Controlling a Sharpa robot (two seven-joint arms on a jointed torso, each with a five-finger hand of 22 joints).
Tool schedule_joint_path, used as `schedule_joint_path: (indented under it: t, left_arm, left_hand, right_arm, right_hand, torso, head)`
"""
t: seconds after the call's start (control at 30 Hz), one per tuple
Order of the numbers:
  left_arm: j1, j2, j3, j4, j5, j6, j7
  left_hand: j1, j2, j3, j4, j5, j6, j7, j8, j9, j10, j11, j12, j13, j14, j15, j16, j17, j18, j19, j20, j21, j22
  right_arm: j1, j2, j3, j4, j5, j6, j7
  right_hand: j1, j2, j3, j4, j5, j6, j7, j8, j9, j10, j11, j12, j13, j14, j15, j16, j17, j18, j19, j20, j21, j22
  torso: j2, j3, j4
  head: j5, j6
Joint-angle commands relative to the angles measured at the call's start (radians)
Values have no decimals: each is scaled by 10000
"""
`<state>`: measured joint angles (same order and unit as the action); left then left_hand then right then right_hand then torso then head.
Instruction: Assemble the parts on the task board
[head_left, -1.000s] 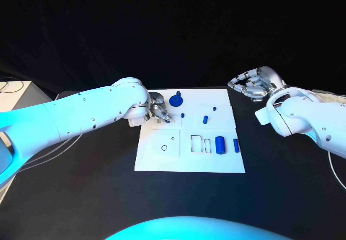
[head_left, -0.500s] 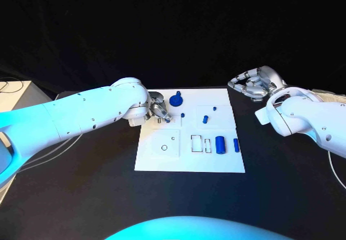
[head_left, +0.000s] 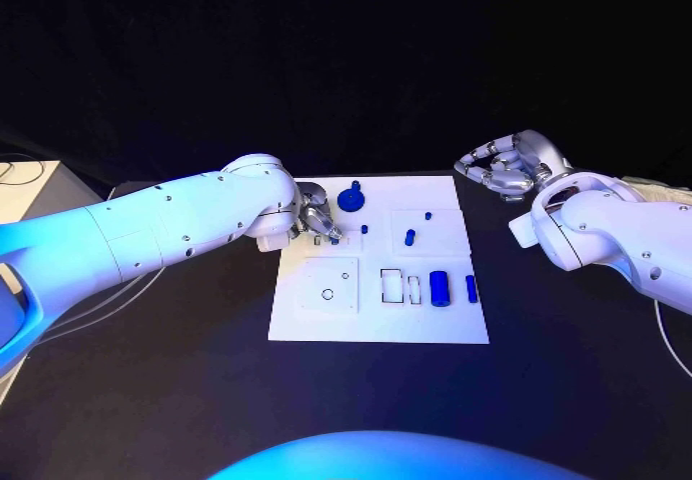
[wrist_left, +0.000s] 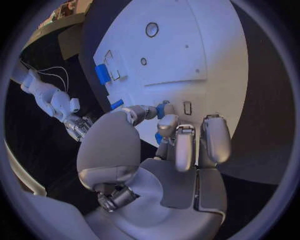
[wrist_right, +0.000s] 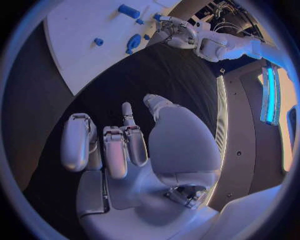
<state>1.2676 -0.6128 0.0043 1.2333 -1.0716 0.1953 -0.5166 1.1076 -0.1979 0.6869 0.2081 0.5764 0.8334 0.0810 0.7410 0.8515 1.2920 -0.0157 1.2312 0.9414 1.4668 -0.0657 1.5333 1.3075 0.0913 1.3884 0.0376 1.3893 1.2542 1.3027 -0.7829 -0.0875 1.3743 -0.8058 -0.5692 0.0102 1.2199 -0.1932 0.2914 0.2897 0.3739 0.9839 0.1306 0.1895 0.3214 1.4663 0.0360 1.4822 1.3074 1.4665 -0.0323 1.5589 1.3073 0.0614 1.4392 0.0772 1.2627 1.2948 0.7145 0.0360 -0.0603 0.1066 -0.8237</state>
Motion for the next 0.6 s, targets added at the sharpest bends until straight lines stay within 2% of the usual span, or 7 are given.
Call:
schedule_joint_path:
  t: [0.03, 0.6]
  left_arm:
    - [-4, 28, -1, -16, -58, 119, 16]
    - [-4, 16, -8, -36, -74, 333, -2]
  left_hand:
    - [-11, 82, 2199, -2251, 53, 218, -198, 31, 11, 76, -12, -46, -16, 840, -85, 8, 1952, -163, 50, 2, 24, 14]
    - [-11, 82, 2199, -2251, 53, 218, -198, 31, 11, 76, -12, -46, -16, 840, -85, 8, 1952, -163, 50, 2, 24, 14]
  right_arm:
    - [4, 1, 4, 13, -79, 94, 16]
    - [4, 17, 4, -7, -79, 110, 9]
  right_hand:
    - [-86, 17, -48, 7, 67, -63, -10, 63, 8, 644, 94, -49, 2059, 960, 77, -48, 2410, 140, -30, 5, -22, 6]
    - [-86, 17, -48, 7, 67, -63, -10, 63, 8, 644, 94, -49, 2059, 960, 77, -48, 2410, 140, -30, 5, -22, 6]
  torso:
    - [-1, 4, 5]
    - [-2, 3, 2]
  head:
    - [11, -21]
    - [21, -64]
